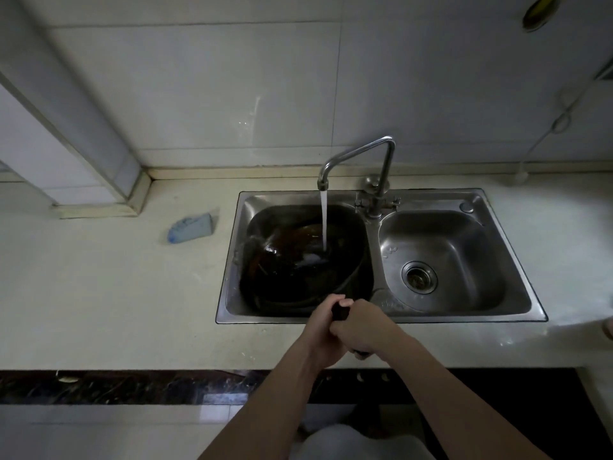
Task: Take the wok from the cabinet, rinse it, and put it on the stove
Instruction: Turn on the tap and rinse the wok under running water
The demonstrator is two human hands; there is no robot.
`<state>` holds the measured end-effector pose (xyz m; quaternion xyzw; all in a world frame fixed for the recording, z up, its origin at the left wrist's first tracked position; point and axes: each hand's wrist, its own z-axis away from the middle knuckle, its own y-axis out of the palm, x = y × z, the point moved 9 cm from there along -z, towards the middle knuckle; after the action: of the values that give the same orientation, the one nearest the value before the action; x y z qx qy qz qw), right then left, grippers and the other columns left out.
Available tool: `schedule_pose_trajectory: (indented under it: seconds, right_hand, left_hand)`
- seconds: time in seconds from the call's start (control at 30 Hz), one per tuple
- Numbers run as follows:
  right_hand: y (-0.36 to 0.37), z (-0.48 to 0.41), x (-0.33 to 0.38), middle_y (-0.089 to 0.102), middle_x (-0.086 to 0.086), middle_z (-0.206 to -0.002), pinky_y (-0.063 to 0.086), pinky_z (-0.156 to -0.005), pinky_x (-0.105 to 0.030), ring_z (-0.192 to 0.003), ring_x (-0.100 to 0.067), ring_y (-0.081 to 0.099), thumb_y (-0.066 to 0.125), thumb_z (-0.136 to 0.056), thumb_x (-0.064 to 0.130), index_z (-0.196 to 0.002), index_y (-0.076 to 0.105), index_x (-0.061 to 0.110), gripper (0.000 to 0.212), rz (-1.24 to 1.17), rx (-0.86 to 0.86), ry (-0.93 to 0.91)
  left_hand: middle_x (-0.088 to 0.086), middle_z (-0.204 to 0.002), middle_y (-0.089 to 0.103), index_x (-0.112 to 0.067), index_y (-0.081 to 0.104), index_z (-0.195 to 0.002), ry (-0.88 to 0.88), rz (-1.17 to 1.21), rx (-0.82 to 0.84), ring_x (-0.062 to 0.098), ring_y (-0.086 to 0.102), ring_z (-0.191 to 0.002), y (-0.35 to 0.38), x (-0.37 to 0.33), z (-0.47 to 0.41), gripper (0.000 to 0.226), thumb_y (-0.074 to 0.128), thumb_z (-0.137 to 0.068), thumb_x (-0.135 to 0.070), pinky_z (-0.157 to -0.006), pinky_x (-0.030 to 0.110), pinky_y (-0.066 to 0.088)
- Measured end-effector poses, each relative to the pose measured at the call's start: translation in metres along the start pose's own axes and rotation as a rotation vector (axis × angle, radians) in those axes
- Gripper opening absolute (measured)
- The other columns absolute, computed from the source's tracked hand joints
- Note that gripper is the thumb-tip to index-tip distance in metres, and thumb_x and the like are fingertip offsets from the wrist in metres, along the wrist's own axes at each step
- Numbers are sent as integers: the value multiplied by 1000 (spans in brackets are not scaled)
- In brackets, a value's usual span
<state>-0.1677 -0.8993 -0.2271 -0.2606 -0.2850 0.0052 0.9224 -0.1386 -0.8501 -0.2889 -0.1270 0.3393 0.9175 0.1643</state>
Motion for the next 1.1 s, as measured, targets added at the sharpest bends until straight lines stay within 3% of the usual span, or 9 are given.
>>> schedule_pose_trajectory:
  seconds: [0.1, 0.2, 0.27, 0.4, 0.5, 0.67, 0.8, 0.97, 1.1]
  right_hand:
    - [0, -1, -7, 61, -6, -88, 42, -46, -16, -60, -14, 62, 50, -86, 17, -124, 54, 9, 39, 211, -100, -61]
    - [-3, 7, -14, 57, -10, -125, 49, -82, -25, -109, -26, 61, 55, -87, 14, -140, 46, 16, 54, 228, -212, -150]
    - [-8, 11, -16, 52, -9, -134, 46, -92, -30, -118, -27, 58, 54, -89, 12, -145, 41, 20, 57, 226, -258, -180]
    - [-18, 11, -21, 59, -10, -125, 49, -87, -34, -111, -28, 62, 51, -94, 12, -135, 47, 13, 41, 373, -347, -177]
    - [-17, 12, -32, 64, -10, -115, 47, -75, -30, -101, -26, 65, 52, -93, 16, -132, 49, 12, 39, 359, -381, -203]
    - [-8, 10, -51, 67, -6, -94, 41, -64, -23, -84, -25, 67, 59, -86, 20, -117, 56, 11, 32, 153, -346, -244]
    - [2, -2, -56, 60, 6, -77, 39, -51, -14, -65, -15, 62, 64, -85, 21, -100, 59, 16, 17, 9, -307, -265]
    - [23, -8, -49, 60, 2, -67, 39, -40, -16, -43, -4, 57, 59, -90, 9, -84, 55, 22, 16, -239, -210, -285]
    - [40, -8, -40, 53, -7, -55, 34, -35, -23, -34, -10, 45, 49, -94, 1, -92, 55, 5, 7, -488, -104, -261]
  left_hand:
    - [-1, -65, 51, -21, 47, -60, -55, -12, 1, 16, 58, -67, 1, 13, -7, 42, 54, -98, -39, -71, 31, 44]
    - [-3, -66, 44, -22, 41, -51, -37, -36, -22, 14, 56, -72, 5, 15, -14, 50, 62, -92, -41, -84, 30, 45]
    - [-2, -68, 39, -22, 35, -51, -43, -13, 2, 15, 56, -71, 15, 14, -19, 53, 62, -93, -40, -90, 31, 45]
    - [-2, -56, 47, -25, 28, -53, -80, 35, 67, 14, 57, -63, 32, 15, -19, 54, 62, -93, -35, -103, 33, 36]
    - [-7, -50, 33, -26, 28, -54, -65, 18, 82, 11, 55, -59, 38, 16, -21, 51, 63, -92, -32, -85, 28, 44]
    - [0, -57, 36, -18, 44, -69, 32, -66, -20, 17, 62, -66, 20, 19, -30, 39, 69, -93, -37, -74, 31, 55]
    - [3, -57, 41, -12, 43, -76, 138, -94, -110, 21, 64, -65, 7, 11, -27, 37, 74, -89, -27, -63, 30, 58]
    - [0, -55, 45, -16, 49, -64, 296, -309, -187, 23, 57, -70, -11, -7, -16, 37, 67, -95, -22, -80, 37, 50]
    - [0, -60, 53, -15, 51, -61, 347, -512, -248, 21, 59, -70, -25, -19, -8, 39, 65, -95, -24, -77, 34, 52]
